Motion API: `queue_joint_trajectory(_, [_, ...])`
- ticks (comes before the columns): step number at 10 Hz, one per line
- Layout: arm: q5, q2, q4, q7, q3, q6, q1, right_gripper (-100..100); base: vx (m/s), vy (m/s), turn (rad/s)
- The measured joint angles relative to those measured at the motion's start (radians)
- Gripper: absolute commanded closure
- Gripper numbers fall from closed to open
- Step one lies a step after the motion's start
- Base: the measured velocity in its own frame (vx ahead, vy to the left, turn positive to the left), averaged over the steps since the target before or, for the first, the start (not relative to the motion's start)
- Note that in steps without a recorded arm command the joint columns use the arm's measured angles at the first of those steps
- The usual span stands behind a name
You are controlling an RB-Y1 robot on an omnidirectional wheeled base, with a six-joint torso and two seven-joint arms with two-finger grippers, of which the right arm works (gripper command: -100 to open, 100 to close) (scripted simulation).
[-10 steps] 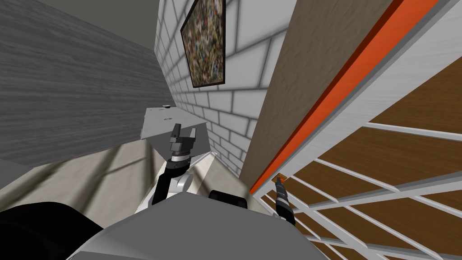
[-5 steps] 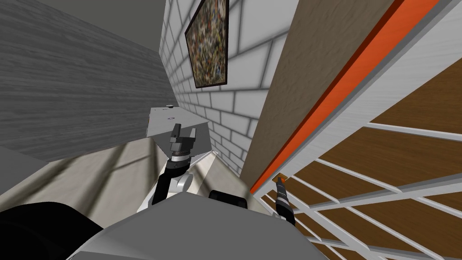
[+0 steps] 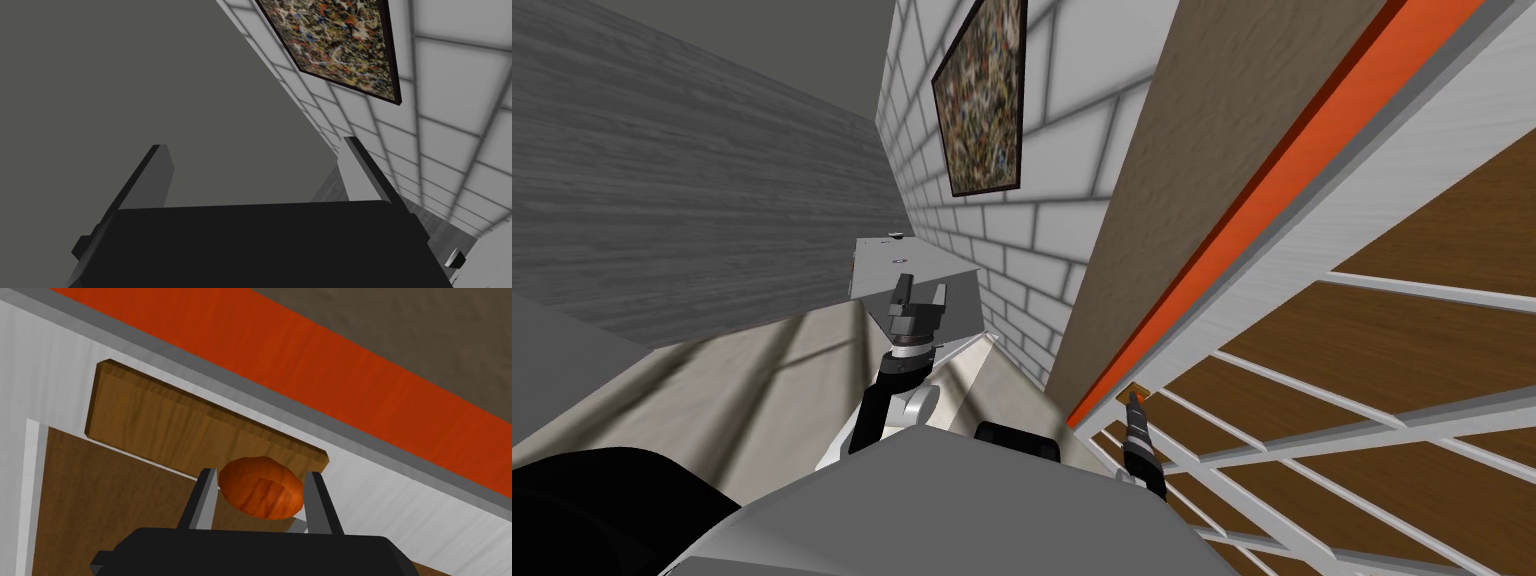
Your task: Pull the door open
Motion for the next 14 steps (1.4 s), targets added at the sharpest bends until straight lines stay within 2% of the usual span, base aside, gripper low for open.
queue_joint_trajectory(2, [-0.007, -0.002, 0.014, -0.043, -0.002, -0.007, -0.007, 100, -0.056, -0.001, 0.055])
queue_joint_trajectory(3, [-0.012, -0.006, 0.016, -0.071, -0.004, -0.005, -0.009, -100, -0.034, 0.014, 0.032])
queue_joint_trajectory(4, [-0.009, -0.007, 0.005, -0.059, -0.009, -0.001, -0.002, -100, 0.007, 0.036, -0.001])
queue_joint_trajectory(5, [-0.004, -0.013, 0.023, -0.034, -0.014, -0.01, -0.003, -100, 0.013, 0.05, 0.008])
queue_joint_trajectory(7, [0.006, -0.016, 0.016, 0.023, -0.026, -0.016, 0.012, -100, 0.007, 0.055, 0.017])
queue_joint_trajectory(9, [0.014, -0.025, 0.037, 0.068, -0.036, -0.033, 0.013, -100, 0.001, 0.034, 0.007])
queue_joint_trajectory(10, [0.019, -0.025, 0.025, 0.094, -0.041, -0.03, 0.023, -100, 0.001, 0.049, 0.019])
queue_joint_trajectory(11, [0.025, -0.033, 0.051, 0.122, -0.049, -0.044, 0.018, -100, -0.003, 0.033, 0.005])
queue_joint_trajectory(14, [0.04, -0.043, 0.055, 0.197, -0.067, -0.058, 0.036, -100, -0.005, 0.046, 0.014])
